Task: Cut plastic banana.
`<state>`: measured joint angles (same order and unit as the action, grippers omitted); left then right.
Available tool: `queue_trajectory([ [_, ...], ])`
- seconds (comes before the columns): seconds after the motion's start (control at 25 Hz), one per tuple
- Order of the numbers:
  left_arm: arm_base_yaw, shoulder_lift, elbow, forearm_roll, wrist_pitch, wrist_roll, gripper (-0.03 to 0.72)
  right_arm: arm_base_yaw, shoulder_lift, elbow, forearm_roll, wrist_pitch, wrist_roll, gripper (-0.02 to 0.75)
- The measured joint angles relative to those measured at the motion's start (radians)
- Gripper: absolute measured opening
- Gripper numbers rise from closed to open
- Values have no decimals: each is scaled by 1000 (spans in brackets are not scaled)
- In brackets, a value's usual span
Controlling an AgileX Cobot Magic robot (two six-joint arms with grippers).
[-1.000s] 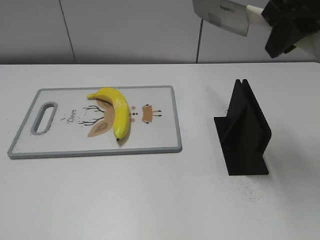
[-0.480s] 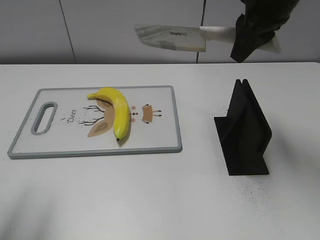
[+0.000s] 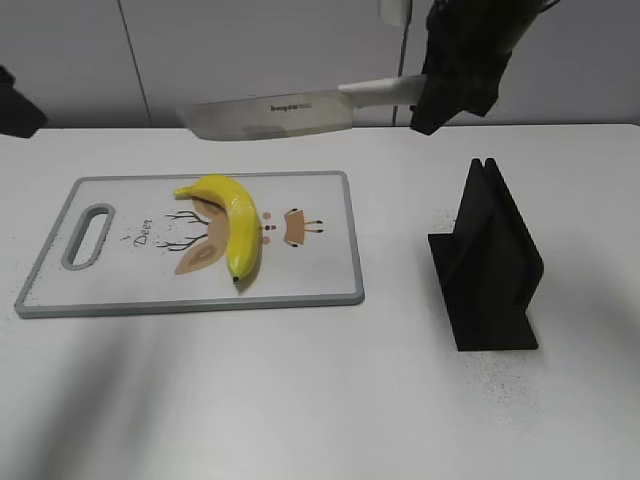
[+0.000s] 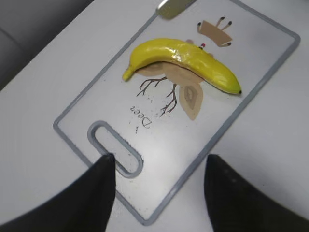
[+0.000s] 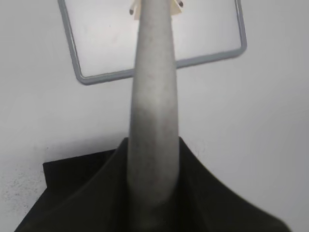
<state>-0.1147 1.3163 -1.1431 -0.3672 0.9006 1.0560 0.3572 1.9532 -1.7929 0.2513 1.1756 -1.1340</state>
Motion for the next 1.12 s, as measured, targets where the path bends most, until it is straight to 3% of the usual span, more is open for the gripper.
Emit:
queue_trajectory([
  [0.12, -47, 87, -70, -1, 1, 135, 568, 0, 37, -27, 48, 0, -102, 165],
  [0.4, -128, 243, -178, -3, -54, 299, 568, 5, 111, -110, 62, 5, -200, 165],
  [0.68, -134, 388, -282, -15, -46, 334, 568, 12, 154, -148, 162, -6, -276, 165],
  [0.96, -134, 479, -292, -19, -3, 398, 565, 12, 183, -153, 170, -25, -283, 165],
  [1.12, -134, 514, -292, -19, -14, 405, 507, 12, 186, -153, 178, -34, -285, 165],
])
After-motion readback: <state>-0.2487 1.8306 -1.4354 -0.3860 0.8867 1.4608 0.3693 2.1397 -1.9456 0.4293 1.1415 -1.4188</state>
